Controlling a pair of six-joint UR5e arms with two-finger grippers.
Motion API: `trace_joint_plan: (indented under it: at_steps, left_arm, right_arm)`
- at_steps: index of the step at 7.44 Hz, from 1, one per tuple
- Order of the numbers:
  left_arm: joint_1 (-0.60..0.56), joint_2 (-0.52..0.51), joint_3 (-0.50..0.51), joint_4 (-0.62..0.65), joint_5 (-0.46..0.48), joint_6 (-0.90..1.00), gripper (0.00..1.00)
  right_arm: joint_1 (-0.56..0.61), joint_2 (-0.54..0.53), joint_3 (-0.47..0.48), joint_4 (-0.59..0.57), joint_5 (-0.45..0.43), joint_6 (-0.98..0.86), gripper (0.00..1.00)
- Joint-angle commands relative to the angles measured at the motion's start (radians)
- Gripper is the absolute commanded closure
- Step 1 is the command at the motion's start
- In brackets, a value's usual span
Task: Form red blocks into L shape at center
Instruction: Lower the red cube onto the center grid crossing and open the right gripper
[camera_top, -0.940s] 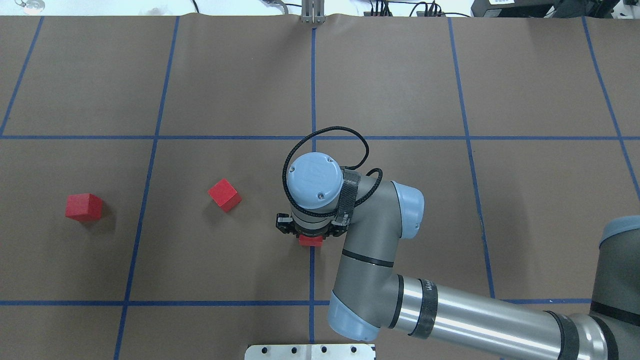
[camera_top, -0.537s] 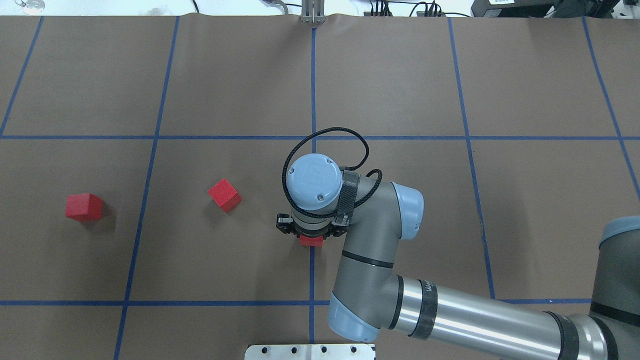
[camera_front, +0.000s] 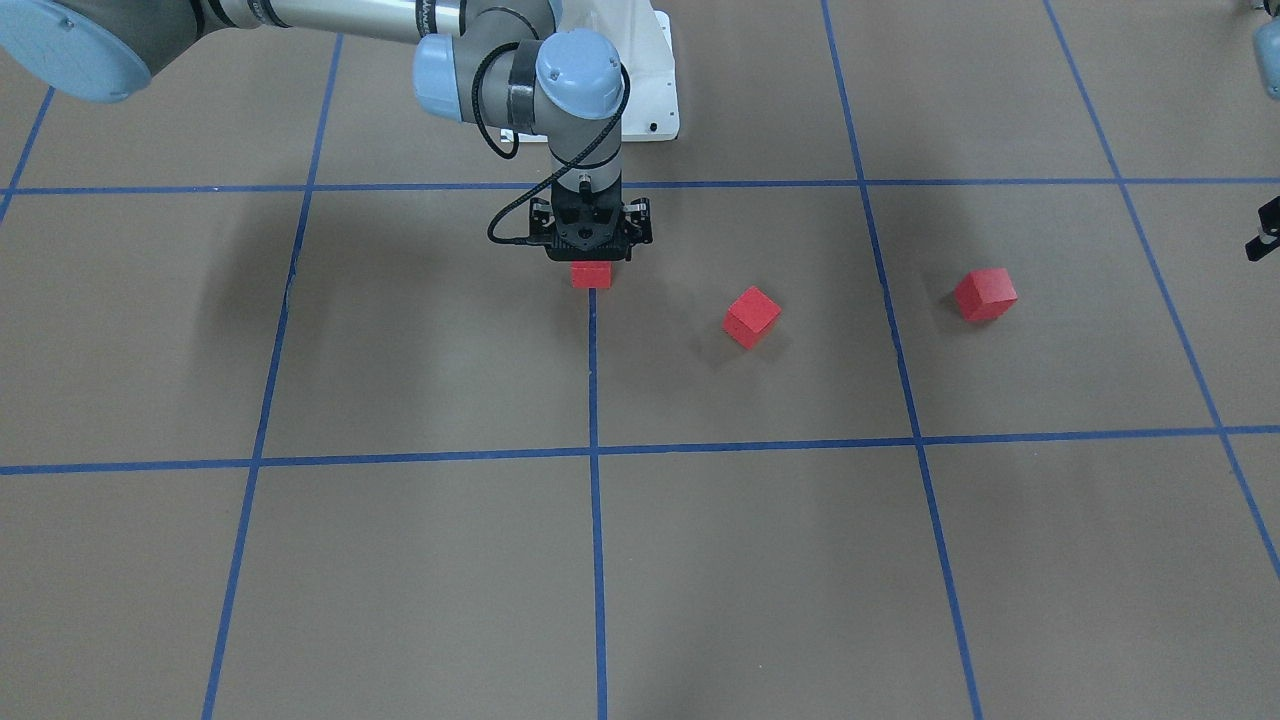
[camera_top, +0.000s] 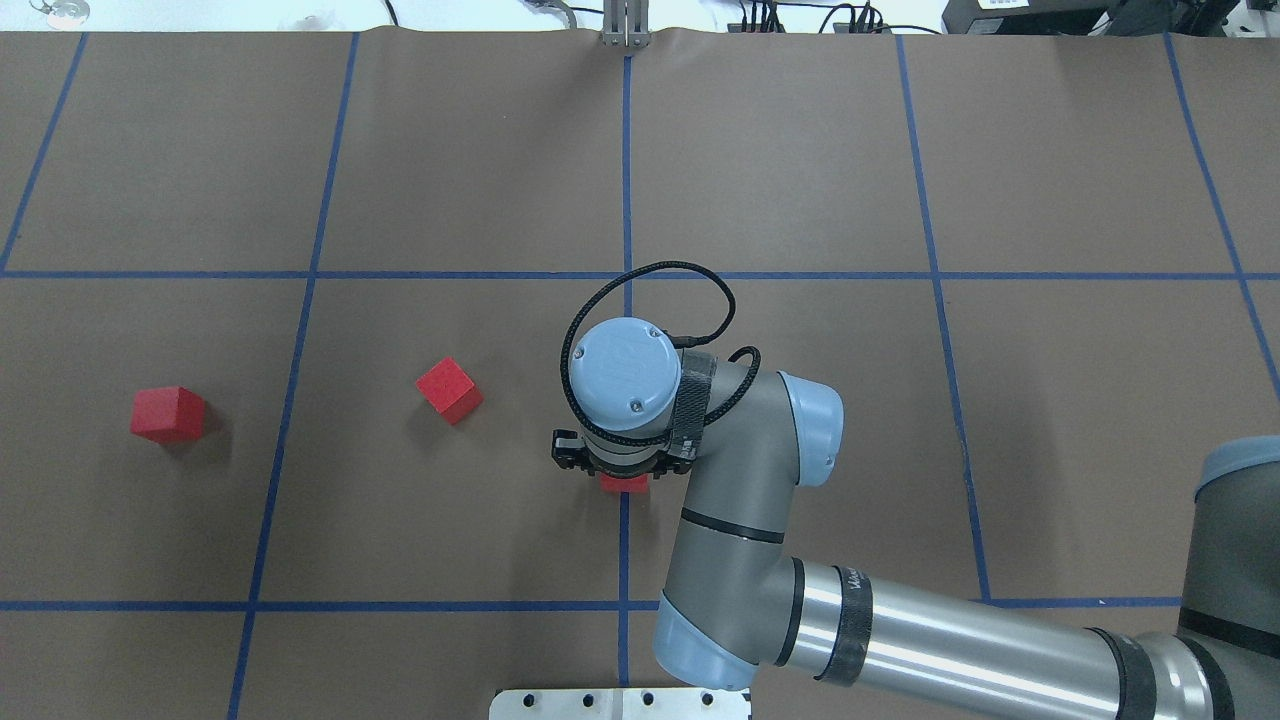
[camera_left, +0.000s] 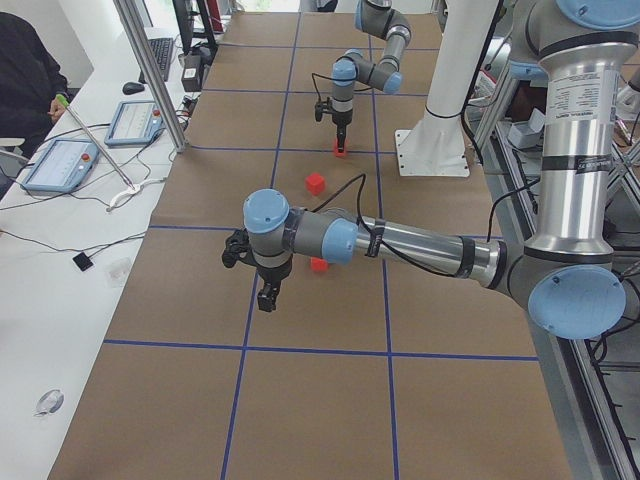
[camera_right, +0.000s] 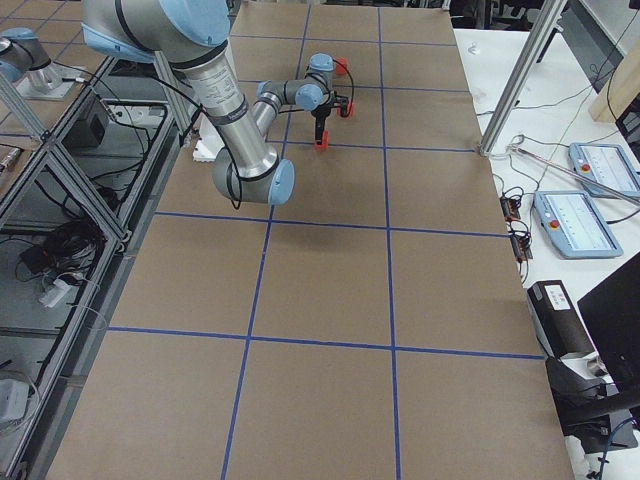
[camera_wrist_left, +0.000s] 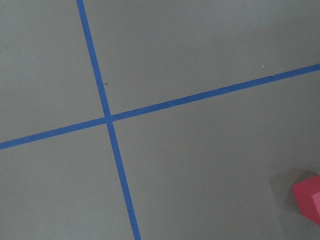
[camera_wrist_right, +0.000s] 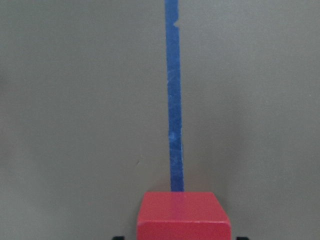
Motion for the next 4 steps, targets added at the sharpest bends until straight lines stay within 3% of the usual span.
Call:
trace_joint_plan:
  at_steps: [1, 2, 4]
  left_arm:
    - [0.0, 0.0, -0.003, -0.001, 0.0, -0.002, 0.0]
    - [0.006, -0.023, -0.016, -0.001, -0.002, -0.128, 0.0]
    - [0.214, -0.125, -0.083, 0.004, 0.009, -0.537, 0.0]
  right_arm:
    - [0.001, -0.001, 0.029, -0.003, 0.002, -0.011, 0.01]
    - [0.008, -0.01, 0.071, -0.038, 0.002, -0.011, 0.01]
    - [0.067, -0.054, 0.217, -0.143, 0.026, -0.012, 0.01]
